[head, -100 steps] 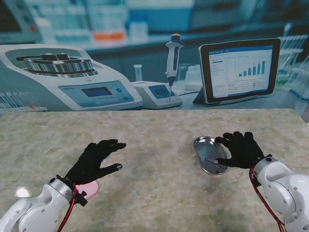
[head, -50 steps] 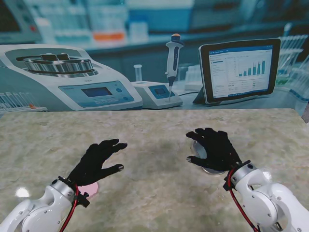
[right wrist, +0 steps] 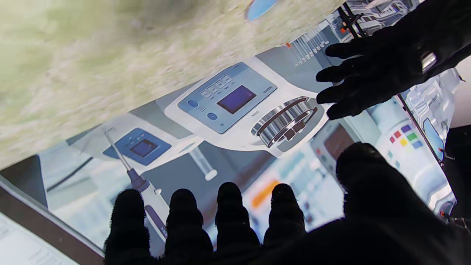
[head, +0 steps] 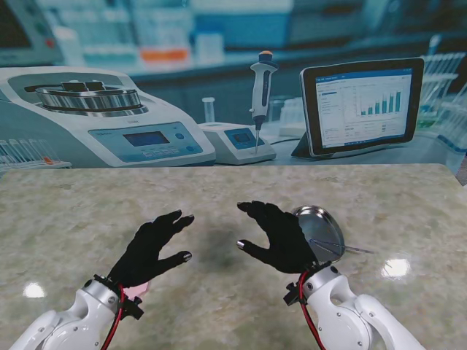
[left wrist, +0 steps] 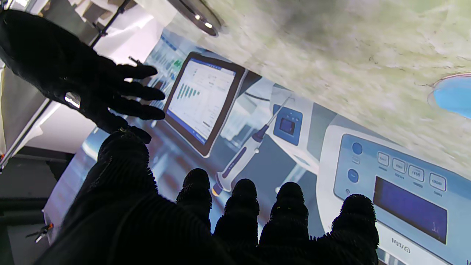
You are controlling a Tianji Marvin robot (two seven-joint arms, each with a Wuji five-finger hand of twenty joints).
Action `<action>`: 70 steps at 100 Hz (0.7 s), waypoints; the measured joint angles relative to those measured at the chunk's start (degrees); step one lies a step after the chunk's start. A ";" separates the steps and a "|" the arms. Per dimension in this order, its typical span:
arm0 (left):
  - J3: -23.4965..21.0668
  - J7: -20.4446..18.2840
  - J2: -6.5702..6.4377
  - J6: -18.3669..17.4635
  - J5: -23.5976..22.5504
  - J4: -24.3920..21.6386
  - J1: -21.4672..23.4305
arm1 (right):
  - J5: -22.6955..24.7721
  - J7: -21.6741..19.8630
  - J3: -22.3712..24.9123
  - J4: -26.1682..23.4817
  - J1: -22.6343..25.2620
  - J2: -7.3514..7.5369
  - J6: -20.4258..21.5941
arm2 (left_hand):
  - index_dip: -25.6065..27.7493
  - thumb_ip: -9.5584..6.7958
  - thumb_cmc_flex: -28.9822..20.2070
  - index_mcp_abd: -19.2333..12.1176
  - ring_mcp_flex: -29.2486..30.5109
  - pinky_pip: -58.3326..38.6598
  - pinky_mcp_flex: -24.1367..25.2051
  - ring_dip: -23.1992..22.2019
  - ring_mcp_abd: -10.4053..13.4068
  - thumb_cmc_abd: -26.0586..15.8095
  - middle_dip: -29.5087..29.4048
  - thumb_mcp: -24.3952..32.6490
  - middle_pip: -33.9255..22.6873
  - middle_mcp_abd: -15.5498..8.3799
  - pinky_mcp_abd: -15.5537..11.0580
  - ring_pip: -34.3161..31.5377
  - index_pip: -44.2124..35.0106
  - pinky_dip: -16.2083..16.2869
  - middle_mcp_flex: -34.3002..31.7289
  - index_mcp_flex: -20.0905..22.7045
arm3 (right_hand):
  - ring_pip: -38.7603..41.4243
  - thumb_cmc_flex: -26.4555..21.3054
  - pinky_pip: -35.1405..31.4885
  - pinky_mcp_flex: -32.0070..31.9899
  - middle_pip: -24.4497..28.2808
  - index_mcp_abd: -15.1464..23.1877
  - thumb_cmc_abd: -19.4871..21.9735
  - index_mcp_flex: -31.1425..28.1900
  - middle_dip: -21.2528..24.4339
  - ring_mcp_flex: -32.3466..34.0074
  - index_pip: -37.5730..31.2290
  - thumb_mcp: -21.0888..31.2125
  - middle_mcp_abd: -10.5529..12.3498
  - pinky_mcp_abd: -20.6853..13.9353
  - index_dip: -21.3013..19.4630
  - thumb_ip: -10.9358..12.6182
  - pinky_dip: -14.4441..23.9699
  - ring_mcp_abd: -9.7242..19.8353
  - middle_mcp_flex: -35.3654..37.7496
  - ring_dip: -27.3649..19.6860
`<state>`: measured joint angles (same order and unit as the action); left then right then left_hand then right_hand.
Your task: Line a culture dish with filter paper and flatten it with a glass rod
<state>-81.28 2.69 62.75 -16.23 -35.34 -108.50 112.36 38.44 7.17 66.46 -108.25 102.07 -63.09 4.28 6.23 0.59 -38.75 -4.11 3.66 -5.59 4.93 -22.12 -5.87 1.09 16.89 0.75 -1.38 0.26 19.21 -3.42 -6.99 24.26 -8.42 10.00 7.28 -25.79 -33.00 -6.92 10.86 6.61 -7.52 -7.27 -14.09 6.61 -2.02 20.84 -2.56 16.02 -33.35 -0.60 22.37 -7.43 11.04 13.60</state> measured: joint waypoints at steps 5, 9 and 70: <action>0.34 0.94 0.18 0.07 0.24 0.02 0.09 | -0.65 0.35 -0.79 0.41 -0.07 -0.17 0.01 | -0.01 0.00 0.00 0.00 0.00 0.01 0.00 0.12 0.02 -0.04 0.00 0.00 0.01 0.00 0.00 0.02 0.00 -0.46 0.00 0.00 | -0.40 0.00 1.00 -0.04 -1.21 0.65 0.01 0.00 0.48 -0.44 1.31 0.00 0.47 0.00 -0.04 0.04 0.00 0.01 -0.05 -0.42; 0.52 1.38 0.33 0.14 0.33 0.02 0.21 | -0.65 0.69 -1.30 0.79 -0.07 -0.32 0.09 | -0.01 0.00 0.00 0.00 0.00 0.05 0.00 0.27 0.03 -0.07 0.00 0.00 0.01 0.00 0.00 0.03 0.01 -0.56 0.00 0.00 | -1.44 -0.01 1.67 -0.04 -1.71 1.08 0.01 0.00 0.52 -0.85 1.40 0.00 0.70 0.00 -0.04 0.08 0.00 0.01 -0.06 -0.44; 3.89 6.45 1.68 5.56 2.52 -1.84 4.34 | -6.01 3.82 -3.14 5.50 1.27 -1.46 5.56 | -0.76 0.00 -0.18 0.00 -0.01 0.98 -0.21 4.39 0.56 -0.46 -4.25 0.00 0.23 -0.04 -0.71 0.84 1.36 -3.51 0.01 0.00 | -5.63 3.07 7.01 -0.05 -7.96 2.73 0.12 -0.52 2.75 -1.50 2.84 -0.03 2.80 -1.59 11.98 0.16 -0.03 2.62 -0.69 -2.09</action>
<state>-77.40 9.14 64.43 -10.67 -32.82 -110.34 116.70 32.43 11.00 63.32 -102.75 103.34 -64.55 9.84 5.47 0.59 -38.93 -4.11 3.65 -4.61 4.73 -17.73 -5.31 0.63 12.65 0.75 -1.15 0.22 18.50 -2.58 -5.64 20.76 -8.41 10.00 1.65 -22.73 -25.99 -6.97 2.90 9.34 -7.41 -7.80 -11.34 5.12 0.82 20.82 0.24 14.43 -21.36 -0.45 22.34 -4.81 10.36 11.52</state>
